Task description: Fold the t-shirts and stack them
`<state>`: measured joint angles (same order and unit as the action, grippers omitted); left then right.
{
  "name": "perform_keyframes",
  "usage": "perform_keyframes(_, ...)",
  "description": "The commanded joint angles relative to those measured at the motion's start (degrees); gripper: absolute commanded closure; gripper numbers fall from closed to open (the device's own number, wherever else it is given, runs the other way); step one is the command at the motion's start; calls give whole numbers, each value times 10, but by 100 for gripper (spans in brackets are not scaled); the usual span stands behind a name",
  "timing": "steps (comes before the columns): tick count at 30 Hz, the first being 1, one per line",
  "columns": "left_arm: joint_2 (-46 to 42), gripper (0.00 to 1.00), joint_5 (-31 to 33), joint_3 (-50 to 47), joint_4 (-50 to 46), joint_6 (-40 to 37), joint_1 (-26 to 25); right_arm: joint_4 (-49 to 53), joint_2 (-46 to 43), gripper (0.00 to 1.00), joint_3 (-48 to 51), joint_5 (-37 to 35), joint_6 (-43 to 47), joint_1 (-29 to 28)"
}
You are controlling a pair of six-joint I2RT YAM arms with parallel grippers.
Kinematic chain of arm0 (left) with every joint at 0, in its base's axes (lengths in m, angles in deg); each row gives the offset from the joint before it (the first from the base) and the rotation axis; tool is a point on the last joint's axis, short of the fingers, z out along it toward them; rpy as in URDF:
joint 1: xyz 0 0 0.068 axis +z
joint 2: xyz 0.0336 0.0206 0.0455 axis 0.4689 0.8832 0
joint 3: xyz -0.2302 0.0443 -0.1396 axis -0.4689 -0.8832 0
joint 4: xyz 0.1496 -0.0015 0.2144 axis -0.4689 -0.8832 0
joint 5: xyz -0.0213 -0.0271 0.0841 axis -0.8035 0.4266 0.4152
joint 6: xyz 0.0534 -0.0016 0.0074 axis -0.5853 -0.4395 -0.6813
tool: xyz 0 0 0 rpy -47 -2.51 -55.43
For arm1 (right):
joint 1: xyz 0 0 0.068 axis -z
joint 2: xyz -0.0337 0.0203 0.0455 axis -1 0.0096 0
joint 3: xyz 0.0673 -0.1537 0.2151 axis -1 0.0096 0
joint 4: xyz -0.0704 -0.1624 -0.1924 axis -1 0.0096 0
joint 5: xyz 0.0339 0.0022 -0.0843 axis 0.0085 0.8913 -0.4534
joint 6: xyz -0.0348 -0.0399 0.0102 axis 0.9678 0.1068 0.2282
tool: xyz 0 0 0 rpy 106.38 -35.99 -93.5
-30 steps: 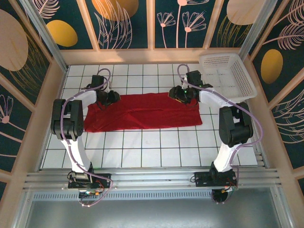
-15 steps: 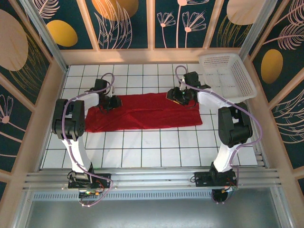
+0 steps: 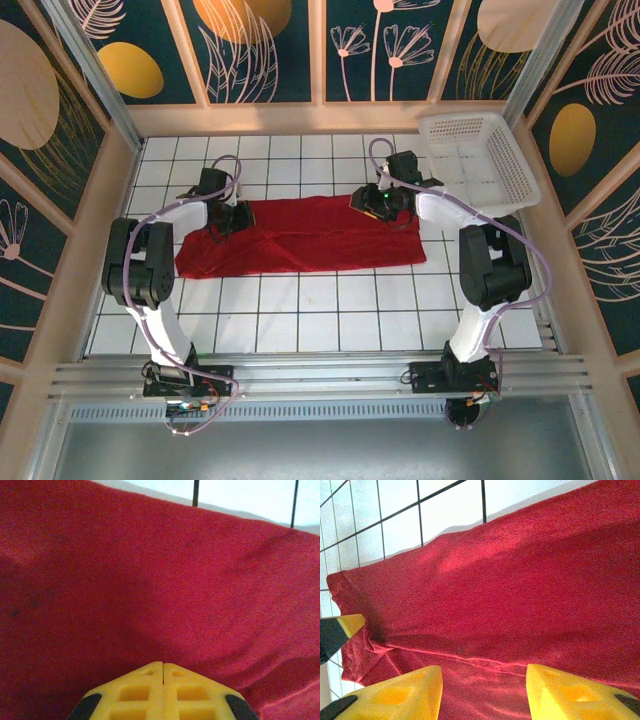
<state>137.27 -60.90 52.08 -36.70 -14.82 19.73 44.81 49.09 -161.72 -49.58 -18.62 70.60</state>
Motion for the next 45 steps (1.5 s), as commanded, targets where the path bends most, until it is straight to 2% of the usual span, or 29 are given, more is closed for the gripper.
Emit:
perform_keyframes(1,-29,100,16,-14,-20,20,-8,-14,-2,52,3,3,-8,-3)
perform_keyframes(14,-58,100,24,-34,-44,75,-42,-17,-1,52,4,8,-5,-4)
perform_keyframes(23,-106,100,24,-85,-69,198,-99,-24,-5,52,18,11,-5,-3)
perform_keyframes(28,-105,100,14,-122,-49,268,-134,-30,-4,52,23,14,-7,-3)
perform_keyframes(32,-88,75,-6,-132,-48,306,-157,-27,0,52,27,15,-7,-2)
perform_keyframes(36,-104,64,-18,-144,-63,335,-166,-26,0,52,34,13,-8,-3)
perform_keyframes(41,-148,65,-7,-140,-111,347,-165,-34,1,52,41,15,-11,-3)
perform_keyframes(45,-191,75,82,-114,-180,336,-137,-40,0,52,44,17,-14,-5)
